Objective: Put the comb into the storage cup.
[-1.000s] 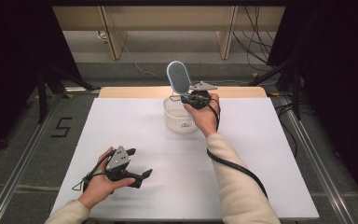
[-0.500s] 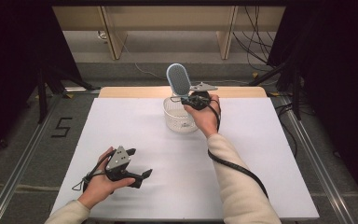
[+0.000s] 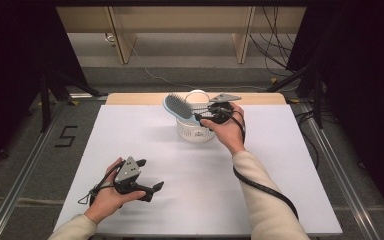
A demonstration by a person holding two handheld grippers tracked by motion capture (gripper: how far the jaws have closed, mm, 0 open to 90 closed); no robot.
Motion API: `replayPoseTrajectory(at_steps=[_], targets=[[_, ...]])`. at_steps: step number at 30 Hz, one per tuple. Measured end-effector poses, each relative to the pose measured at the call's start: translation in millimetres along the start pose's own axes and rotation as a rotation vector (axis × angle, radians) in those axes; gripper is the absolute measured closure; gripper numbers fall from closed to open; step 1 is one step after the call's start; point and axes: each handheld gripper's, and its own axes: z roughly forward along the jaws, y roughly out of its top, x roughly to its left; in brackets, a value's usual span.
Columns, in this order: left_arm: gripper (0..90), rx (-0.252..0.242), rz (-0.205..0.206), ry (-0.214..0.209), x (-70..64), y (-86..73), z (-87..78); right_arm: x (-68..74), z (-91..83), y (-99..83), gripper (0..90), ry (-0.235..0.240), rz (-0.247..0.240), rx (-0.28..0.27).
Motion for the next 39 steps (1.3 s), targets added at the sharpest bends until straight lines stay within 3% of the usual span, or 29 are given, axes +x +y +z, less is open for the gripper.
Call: replayPoseTrajectory(at_steps=[18,35,39], targets=[[1.8,0.001,-0.002,0.001,0.0,0.0,-0.1,0.7,-12.4,2.0,23.5,0.031,-0.009,-0.006],[1.7,0.002,0.0,0.001,-0.2,-0.1,0.1,-8.6,-36.7,-11.5,18.3,0.044,0.004,-0.044],[1.7,0.001,0.0,0.002,-0.2,-0.2,-0.1,-9.0,-41.8,-15.1,17.1,0.048,-0.014,-0.038]])
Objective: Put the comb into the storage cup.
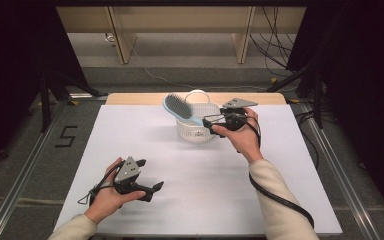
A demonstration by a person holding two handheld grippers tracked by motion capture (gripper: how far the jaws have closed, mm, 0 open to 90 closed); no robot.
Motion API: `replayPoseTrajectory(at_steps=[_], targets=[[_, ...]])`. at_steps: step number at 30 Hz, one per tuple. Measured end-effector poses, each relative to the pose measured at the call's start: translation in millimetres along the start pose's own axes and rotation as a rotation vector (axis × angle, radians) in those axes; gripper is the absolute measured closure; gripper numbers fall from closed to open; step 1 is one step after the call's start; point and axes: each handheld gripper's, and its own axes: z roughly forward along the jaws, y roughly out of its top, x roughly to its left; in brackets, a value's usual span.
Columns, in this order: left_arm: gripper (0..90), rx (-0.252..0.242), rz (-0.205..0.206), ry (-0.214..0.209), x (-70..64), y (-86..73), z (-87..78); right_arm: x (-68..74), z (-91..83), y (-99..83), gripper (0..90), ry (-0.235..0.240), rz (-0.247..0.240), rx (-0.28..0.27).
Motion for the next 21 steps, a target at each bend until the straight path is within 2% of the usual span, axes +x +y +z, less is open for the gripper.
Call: replayPoseTrajectory(at_steps=[9,21], targets=[[1.7,0.001,-0.002,0.002,0.7,-0.5,-0.2,-2.5,-14.4,-11.2,16.7,0.004,0.011,0.001],[1.1,-0.002,-0.007,0.005,1.4,-0.8,-0.3,-3.7,-38.9,-28.4,15.7,0.021,0.02,-0.027]])
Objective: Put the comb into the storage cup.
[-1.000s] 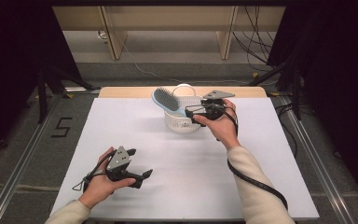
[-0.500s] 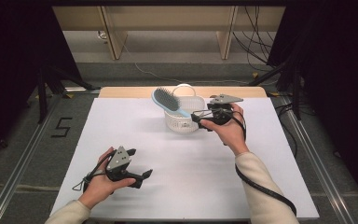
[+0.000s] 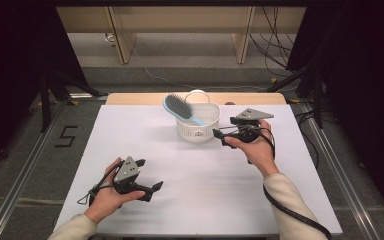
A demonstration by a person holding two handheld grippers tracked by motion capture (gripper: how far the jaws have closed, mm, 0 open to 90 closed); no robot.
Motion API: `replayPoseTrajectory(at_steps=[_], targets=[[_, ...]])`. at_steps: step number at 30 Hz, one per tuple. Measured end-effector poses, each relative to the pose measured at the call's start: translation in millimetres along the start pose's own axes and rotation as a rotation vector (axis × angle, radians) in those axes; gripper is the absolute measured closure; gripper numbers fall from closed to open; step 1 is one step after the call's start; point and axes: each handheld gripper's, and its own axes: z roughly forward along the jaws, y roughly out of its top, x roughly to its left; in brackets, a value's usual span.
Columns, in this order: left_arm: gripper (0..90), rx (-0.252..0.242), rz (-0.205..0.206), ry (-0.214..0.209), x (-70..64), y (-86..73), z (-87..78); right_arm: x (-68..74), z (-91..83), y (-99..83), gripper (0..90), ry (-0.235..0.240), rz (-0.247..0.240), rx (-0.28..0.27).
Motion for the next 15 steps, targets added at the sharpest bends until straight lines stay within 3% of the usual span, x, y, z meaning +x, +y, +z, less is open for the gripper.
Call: replayPoseTrajectory(at_steps=[15], targets=[[0.9,0.0,0.002,0.004,0.4,0.2,-0.8,-3.3,-28.1,-22.6,15.5,-0.007,0.011,-0.019]])
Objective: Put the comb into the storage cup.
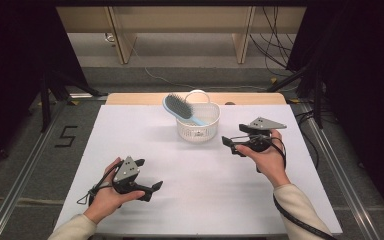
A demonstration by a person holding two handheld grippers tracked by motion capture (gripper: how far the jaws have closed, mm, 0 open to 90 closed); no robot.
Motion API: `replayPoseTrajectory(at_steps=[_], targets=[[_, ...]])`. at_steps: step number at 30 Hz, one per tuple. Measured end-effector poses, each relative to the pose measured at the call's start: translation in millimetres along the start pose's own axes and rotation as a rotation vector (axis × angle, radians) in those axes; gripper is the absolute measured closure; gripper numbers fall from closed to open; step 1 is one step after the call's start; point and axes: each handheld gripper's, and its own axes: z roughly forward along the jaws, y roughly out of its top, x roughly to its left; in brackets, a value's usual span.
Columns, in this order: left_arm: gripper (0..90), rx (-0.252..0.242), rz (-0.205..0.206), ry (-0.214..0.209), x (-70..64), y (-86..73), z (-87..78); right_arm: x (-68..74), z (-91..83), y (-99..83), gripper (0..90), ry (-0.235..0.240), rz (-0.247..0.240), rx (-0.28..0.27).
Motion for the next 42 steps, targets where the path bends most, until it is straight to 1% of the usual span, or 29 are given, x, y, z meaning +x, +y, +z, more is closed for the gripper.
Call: replayPoseTrajectory(at_steps=[5,8,14,19,29,31,40,42], targets=[[0.9,-0.002,0.001,0.001,-0.1,0.3,-0.1,2.5,-6.9,-6.1,15.5,0.005,0.004,-0.001],[0.9,-0.002,0.002,0.005,0.1,0.4,-0.5,4.4,-10.8,-10.9,15.4,0.012,-0.003,0.004],[0.9,-0.002,0.004,0.007,0.2,0.3,-0.4,8.5,-21.5,-20.0,15.3,0.03,-0.003,0.004],[0.9,-0.004,0.004,0.01,-0.1,0.6,-0.8,9.4,-30.0,-27.0,15.3,0.03,0.002,-0.001],[0.5,0.0,0.011,0.029,1.6,0.7,-1.7,11.5,-47.0,-40.5,15.4,0.028,0.004,-0.006],[0.5,-0.003,0.005,0.032,2.4,0.4,-1.7,11.8,-49.4,-43.4,15.4,0.03,0.001,-0.001],[0.5,0.0,0.001,0.03,3.0,-0.6,-2.2,12.9,-61.6,-52.5,15.4,0.027,-0.001,-0.002],[0.5,0.0,0.0,0.032,3.1,-0.7,-2.3,12.6,-64.2,-55.2,15.4,0.027,-0.004,0.004]])
